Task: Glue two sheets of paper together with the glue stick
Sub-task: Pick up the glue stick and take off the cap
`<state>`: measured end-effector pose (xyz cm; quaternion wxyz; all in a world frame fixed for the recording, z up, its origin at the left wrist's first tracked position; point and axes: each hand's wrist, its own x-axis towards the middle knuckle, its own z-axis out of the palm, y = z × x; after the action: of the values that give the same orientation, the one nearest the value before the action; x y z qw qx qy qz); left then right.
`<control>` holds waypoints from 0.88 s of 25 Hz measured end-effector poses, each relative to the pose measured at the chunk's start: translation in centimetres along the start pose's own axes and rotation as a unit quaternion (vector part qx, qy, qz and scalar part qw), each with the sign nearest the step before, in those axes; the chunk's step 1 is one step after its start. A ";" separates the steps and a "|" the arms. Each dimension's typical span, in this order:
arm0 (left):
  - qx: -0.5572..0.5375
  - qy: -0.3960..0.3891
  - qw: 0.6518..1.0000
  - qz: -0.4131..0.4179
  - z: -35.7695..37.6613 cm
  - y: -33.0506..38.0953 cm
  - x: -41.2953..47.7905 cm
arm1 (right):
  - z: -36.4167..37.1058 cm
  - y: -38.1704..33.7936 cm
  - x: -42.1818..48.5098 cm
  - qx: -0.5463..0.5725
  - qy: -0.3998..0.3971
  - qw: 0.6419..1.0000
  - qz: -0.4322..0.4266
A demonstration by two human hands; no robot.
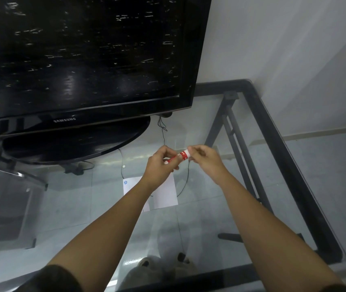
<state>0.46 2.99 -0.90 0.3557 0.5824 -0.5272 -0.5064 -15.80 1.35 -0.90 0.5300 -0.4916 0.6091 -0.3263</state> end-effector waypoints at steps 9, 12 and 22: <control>-0.064 0.026 0.995 -0.074 -3.0 -1.2 -0.8 | -0.6 1.5 0.6 -0.106 0.065 0.991 -0.041; -0.140 0.039 0.986 -0.086 -3.4 -1.1 -1.3 | 1.3 3.0 0.5 -0.265 0.062 0.960 -0.063; -0.160 0.041 0.982 -0.089 -4.5 -0.6 -2.5 | 1.4 3.2 0.6 -0.332 0.015 0.943 -0.037</control>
<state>5.15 5.00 0.10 0.4195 0.5828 -0.3706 -0.5891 -15.23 1.87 -4.36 0.3151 -0.6569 0.6720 -0.1326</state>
